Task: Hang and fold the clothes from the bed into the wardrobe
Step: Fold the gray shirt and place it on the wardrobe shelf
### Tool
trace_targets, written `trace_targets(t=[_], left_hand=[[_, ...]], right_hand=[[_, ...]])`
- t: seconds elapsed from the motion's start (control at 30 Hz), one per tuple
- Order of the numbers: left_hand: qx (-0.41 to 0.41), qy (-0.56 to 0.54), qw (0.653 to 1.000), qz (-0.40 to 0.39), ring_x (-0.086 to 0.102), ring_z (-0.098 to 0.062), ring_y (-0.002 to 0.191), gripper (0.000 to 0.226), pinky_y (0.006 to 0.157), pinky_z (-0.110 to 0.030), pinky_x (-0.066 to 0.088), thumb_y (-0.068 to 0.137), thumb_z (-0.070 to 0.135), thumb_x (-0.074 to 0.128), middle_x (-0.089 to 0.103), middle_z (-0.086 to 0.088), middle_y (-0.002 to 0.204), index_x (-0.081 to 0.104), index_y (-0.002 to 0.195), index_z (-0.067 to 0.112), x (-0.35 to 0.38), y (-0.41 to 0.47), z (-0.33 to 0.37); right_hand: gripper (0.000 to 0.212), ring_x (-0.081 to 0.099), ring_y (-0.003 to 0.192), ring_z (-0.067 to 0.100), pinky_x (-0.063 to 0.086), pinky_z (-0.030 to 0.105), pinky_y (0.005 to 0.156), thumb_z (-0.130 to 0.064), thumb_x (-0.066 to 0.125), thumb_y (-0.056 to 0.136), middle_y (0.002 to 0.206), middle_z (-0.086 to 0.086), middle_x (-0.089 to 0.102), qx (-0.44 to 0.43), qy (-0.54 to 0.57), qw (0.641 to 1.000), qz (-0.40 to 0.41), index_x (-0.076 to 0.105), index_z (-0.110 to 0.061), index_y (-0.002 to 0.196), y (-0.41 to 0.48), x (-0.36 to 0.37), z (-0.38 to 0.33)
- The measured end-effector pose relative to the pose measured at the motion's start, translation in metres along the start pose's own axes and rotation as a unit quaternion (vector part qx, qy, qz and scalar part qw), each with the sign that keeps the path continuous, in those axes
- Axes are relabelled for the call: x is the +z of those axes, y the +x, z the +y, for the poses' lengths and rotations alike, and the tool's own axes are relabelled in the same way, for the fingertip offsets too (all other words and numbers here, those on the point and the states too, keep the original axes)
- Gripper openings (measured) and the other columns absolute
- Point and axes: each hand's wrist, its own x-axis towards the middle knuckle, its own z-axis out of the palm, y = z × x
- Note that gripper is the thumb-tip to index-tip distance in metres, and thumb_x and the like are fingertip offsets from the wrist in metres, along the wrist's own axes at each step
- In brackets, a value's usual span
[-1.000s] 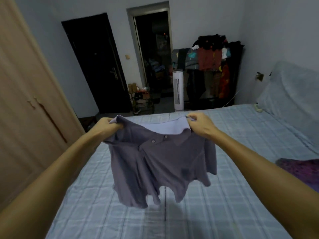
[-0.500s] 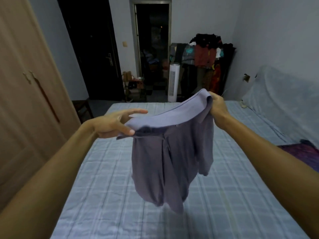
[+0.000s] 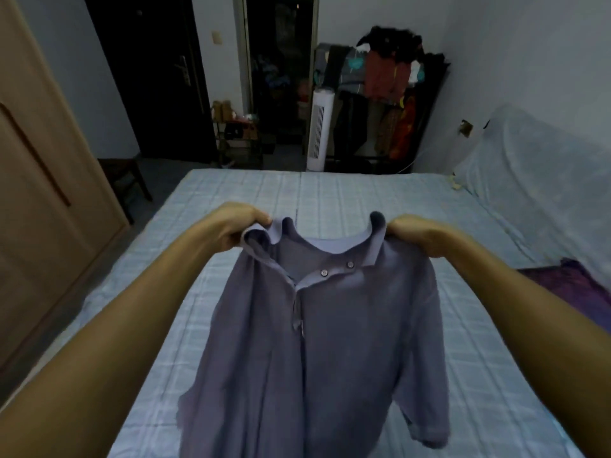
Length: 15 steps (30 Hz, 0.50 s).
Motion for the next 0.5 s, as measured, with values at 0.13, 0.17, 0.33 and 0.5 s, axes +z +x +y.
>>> trace_targets(t=[0.13,0.17,0.33,0.5], left_hand=[[-0.076,0.027,0.996,0.043,0.060,-0.025,0.061,0.009,0.047,-0.030,0.051,0.078,0.004,0.067,0.062,-0.014,0.074,0.065,0.085,-0.001,0.046,0.105,-0.047],[-0.091,0.023,0.994,0.051,0.059,-0.026,0.060,0.005,0.043,-0.027,0.050,0.079,0.002,0.066,0.061,-0.014,0.072,0.064,0.083,0.000,0.060,0.136,-0.061],[-0.087,-0.024,0.987,0.136,0.063,-0.033,0.081,0.008,0.061,-0.033,0.053,0.083,0.015,0.057,0.066,-0.016,0.093,0.062,0.080,0.021,0.127,0.308,-0.178],[-0.099,0.130,0.982,0.094,0.057,-0.028,0.104,0.022,0.089,-0.032,0.042,0.095,0.013,0.050,0.061,-0.013,0.115,0.060,0.115,0.010,0.184,0.356,-0.326]], right_hand=[[0.026,0.063,0.081,0.025,0.048,0.033,0.069,-0.029,0.053,0.090,0.091,0.011,0.065,0.070,-0.014,0.996,-0.054,0.065,-0.005,0.091,0.126,0.041,0.041],[0.027,0.062,0.079,0.025,0.048,0.032,0.068,-0.030,0.053,0.090,0.089,0.011,0.064,0.078,-0.026,0.995,-0.058,0.064,-0.005,0.090,0.163,0.056,0.055],[0.015,0.058,0.088,0.029,0.045,0.034,0.075,-0.026,0.055,0.088,0.092,0.008,0.061,0.061,0.057,0.985,0.151,0.064,-0.015,0.093,0.352,0.162,0.148],[0.032,0.053,0.107,0.039,0.040,0.045,0.091,-0.024,0.051,0.088,0.114,0.019,0.056,-0.017,0.011,0.979,0.202,0.060,-0.006,0.112,0.416,0.299,0.251]])
